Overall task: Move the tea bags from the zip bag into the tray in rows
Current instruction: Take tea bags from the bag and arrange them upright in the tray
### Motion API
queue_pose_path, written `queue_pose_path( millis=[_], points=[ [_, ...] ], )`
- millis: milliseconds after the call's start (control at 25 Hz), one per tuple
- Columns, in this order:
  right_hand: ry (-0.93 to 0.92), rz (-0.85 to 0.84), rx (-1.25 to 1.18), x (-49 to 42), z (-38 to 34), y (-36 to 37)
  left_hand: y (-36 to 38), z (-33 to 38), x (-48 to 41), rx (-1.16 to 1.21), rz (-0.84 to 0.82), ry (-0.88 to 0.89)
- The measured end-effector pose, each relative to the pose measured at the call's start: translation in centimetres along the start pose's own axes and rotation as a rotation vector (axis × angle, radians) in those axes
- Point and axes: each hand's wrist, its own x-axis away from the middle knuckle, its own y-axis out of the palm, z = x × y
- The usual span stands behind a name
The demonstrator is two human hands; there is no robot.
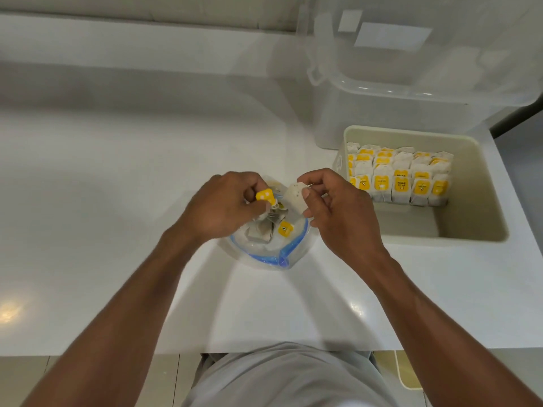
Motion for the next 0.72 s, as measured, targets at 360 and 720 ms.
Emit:
queue_pose_path(
  millis=[360,720],
  points=[
    [0.038,-0.068,-0.045,0.0,0.0,0.1,-0.3,0.2,-0.1,0.352,-0.212,-0.011],
    [0.162,-0.109,-0.264,-0.2,-0.6,-0.5,-1.6,0.4,-0.2,0.330,-0.172,0.004]
  ],
)
